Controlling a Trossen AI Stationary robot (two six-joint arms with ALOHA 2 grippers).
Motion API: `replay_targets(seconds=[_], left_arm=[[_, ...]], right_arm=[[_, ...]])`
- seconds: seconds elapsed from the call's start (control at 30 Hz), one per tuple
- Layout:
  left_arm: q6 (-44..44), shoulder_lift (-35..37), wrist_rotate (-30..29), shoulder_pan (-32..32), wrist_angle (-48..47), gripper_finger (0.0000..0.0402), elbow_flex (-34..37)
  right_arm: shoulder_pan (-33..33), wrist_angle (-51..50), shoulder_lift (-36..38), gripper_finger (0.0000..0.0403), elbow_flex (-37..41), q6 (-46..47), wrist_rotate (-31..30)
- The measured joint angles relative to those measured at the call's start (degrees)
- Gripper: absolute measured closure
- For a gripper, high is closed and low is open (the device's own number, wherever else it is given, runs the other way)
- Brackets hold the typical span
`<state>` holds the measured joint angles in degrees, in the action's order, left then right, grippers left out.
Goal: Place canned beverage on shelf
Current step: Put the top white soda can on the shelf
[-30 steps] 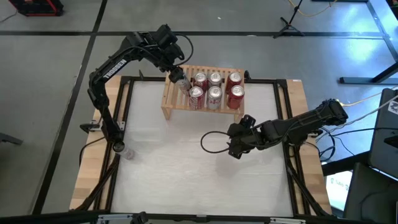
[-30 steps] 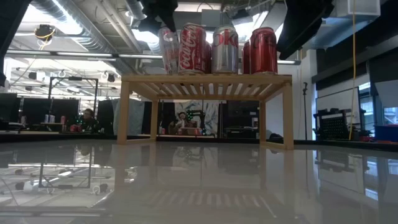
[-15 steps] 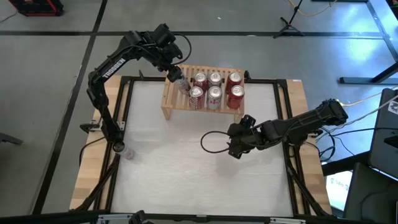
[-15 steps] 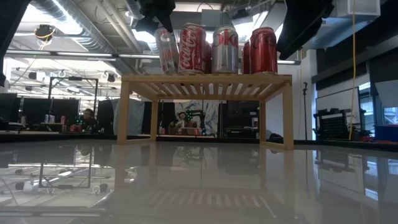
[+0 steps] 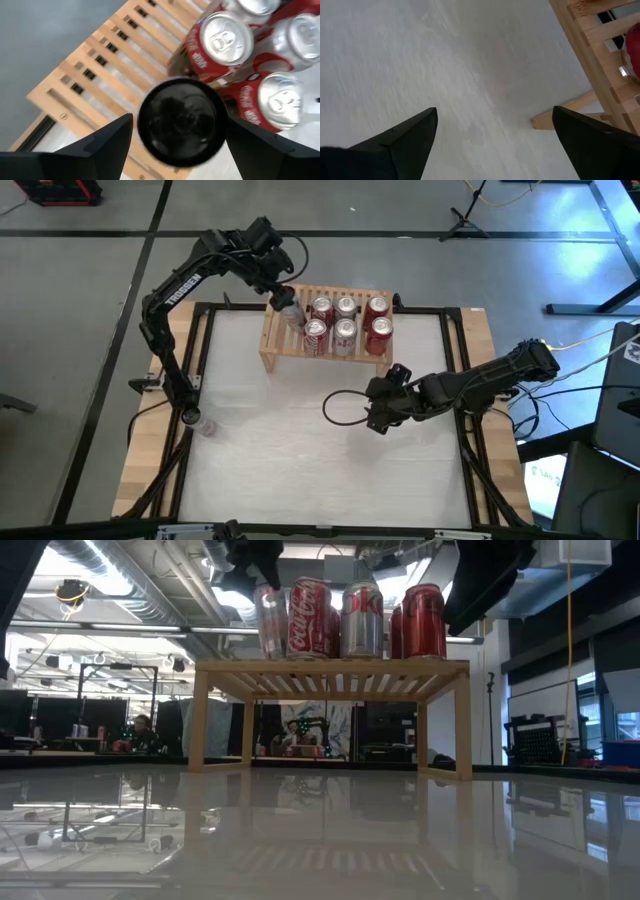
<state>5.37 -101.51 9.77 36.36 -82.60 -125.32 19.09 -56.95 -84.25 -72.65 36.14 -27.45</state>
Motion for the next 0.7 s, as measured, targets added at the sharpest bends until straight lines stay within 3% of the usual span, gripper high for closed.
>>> replay_targets(seconds=[0.7], left_arm=[[-1.00,0.31,1.12,-0.15,1.00,0.0103,-0.07]], right_arm=[[0.00,-0.17,0.00,0.0020,0.01,-0.04,0.01]])
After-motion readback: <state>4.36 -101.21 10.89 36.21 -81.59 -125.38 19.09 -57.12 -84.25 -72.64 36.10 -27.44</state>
